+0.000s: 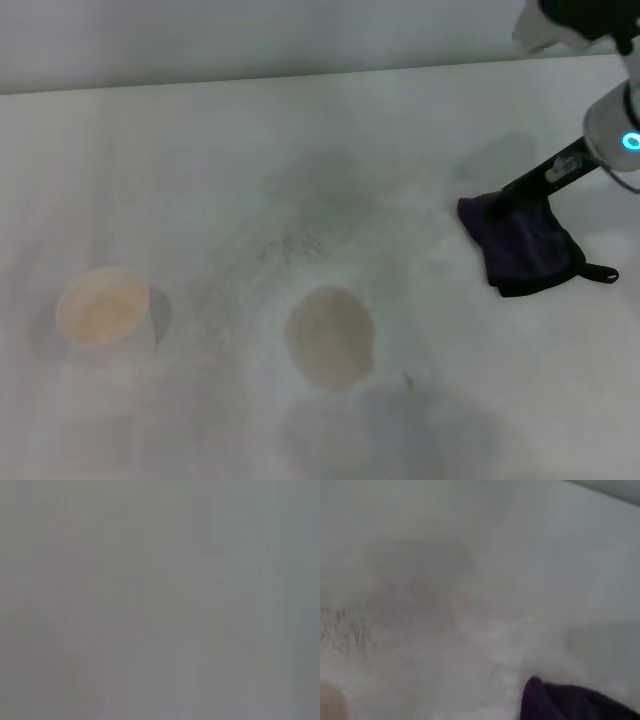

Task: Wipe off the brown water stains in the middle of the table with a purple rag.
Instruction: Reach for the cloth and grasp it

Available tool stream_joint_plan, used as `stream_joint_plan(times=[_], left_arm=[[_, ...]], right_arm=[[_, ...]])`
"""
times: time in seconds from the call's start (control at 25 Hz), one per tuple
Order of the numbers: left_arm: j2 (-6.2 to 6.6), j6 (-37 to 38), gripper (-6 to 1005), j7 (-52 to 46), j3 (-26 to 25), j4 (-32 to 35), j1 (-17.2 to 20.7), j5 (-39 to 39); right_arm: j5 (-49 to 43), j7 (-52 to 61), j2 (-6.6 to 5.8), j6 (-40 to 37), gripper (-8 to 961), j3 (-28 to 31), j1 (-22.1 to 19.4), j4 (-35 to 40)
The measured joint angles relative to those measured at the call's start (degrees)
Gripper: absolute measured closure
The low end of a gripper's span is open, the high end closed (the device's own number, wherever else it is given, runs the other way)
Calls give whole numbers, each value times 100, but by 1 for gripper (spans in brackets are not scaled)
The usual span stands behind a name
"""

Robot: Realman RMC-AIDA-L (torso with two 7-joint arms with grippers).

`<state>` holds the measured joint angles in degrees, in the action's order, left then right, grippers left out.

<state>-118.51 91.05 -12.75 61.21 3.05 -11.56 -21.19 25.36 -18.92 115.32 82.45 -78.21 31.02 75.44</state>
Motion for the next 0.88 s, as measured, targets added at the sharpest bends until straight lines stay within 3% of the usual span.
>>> stream_joint_plan(times=[0.44,0.88], left_arm=[[-16,-1,116,26,-2,29,-17,-2],[-6,-21,115,27,5,6,-100,-9]], right_arm=[[-223,24,8,-660,96,-295,523,-1178],[-530,104,9,-654,122,-286,637,-1443]])
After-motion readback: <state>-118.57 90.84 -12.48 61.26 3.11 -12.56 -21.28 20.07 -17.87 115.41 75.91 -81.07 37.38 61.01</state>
